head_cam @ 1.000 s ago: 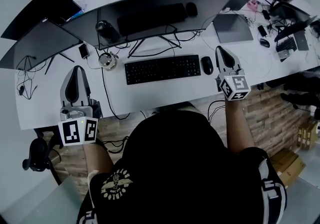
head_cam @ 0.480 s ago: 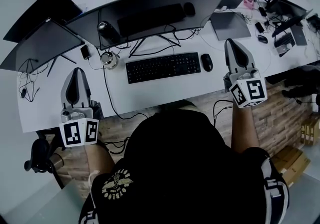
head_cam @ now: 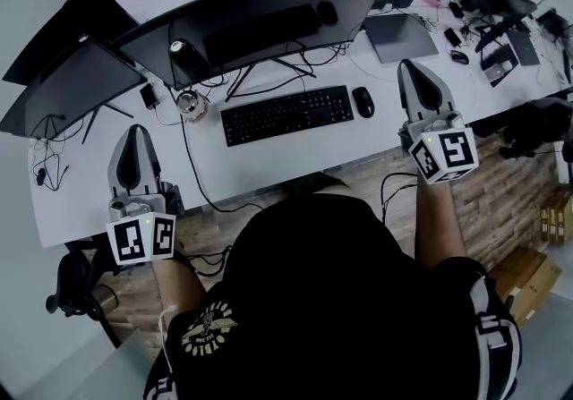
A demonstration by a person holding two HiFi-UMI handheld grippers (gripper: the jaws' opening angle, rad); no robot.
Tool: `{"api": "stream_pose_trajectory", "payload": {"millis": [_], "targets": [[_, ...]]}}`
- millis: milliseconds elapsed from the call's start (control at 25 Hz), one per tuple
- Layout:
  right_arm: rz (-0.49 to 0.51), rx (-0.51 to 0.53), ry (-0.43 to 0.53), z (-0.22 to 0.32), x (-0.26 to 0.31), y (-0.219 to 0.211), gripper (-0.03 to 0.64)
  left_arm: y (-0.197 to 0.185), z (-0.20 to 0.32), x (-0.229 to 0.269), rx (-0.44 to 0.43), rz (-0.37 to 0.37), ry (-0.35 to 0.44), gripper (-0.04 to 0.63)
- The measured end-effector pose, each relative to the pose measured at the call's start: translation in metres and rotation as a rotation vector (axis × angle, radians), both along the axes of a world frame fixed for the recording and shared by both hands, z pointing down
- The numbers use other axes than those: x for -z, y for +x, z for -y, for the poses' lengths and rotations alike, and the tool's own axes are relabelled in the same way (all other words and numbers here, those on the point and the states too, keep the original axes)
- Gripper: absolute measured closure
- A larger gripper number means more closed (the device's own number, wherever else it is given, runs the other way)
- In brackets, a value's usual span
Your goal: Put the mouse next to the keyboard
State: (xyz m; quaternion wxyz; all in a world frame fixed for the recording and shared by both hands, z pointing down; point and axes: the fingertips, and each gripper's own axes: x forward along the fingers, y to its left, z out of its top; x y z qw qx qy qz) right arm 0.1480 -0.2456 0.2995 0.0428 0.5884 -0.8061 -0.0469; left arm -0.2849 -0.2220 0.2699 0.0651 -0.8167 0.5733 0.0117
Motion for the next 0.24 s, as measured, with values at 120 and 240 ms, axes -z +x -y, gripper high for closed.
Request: {"api": "stream_pose_trajectory", "payload": {"millis": [120, 240], "targets": [[0.000, -0.011, -0.008, -0.010, -0.002, 0.001, 0.615, -0.001, -0.007, 0.002, -0.005, 0.000, 0.003, 0.594], [0.014, -0.007, -0.007, -0.020, -0.007, 0.002, 0.615, -0.004, -0.015, 0.003, -0.005, 0.000, 0.001, 0.594]]}}
